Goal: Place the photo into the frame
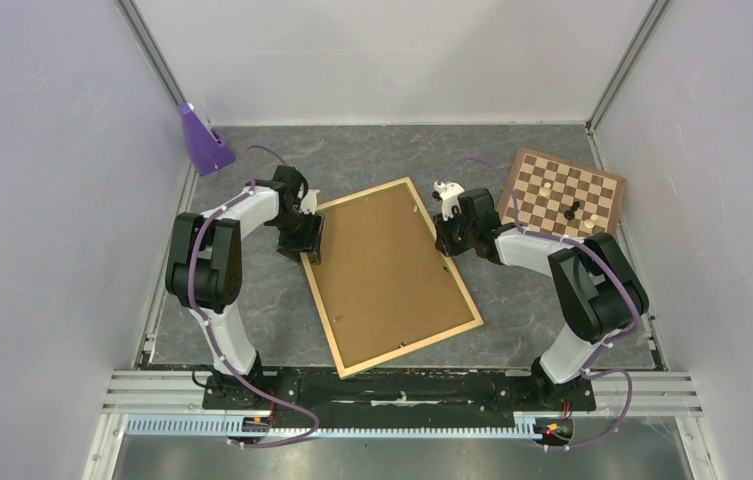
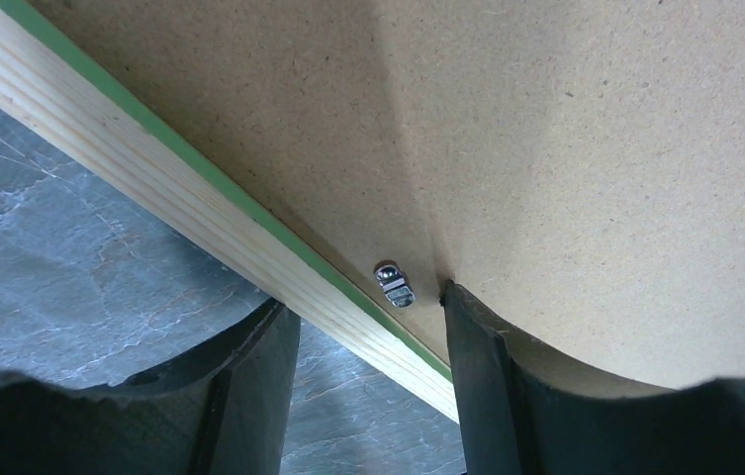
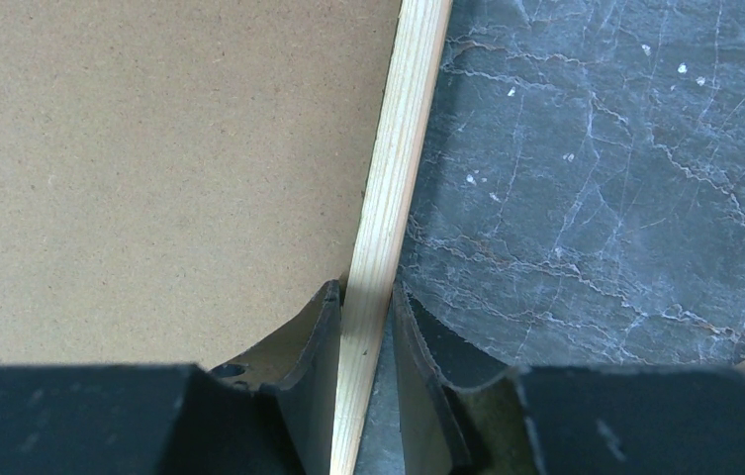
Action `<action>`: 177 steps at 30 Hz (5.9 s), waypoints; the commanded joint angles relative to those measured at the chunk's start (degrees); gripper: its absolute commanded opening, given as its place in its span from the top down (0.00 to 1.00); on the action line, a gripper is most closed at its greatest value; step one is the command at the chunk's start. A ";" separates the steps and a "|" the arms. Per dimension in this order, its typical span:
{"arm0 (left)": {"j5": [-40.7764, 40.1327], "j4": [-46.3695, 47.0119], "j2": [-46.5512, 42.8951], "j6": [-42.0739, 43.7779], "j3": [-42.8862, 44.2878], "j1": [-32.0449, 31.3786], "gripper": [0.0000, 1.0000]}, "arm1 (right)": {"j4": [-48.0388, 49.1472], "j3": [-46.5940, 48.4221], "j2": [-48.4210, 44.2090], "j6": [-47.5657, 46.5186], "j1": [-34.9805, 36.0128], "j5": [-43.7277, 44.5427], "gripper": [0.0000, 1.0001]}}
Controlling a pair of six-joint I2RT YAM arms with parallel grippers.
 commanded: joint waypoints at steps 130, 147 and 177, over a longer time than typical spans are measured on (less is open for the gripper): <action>-5.86 1.65 -0.06 7.15 2.25 -0.18 0.59 | 1.52 0.20 3.73 0.13 -1.10 -3.81 0.76; -5.28 -0.59 0.62 11.80 3.21 -1.76 0.55 | 1.51 0.38 4.00 0.13 -1.18 -3.86 0.76; -6.08 0.15 1.16 13.82 3.28 -2.01 0.73 | 1.52 0.29 3.73 0.22 -1.18 -4.04 0.76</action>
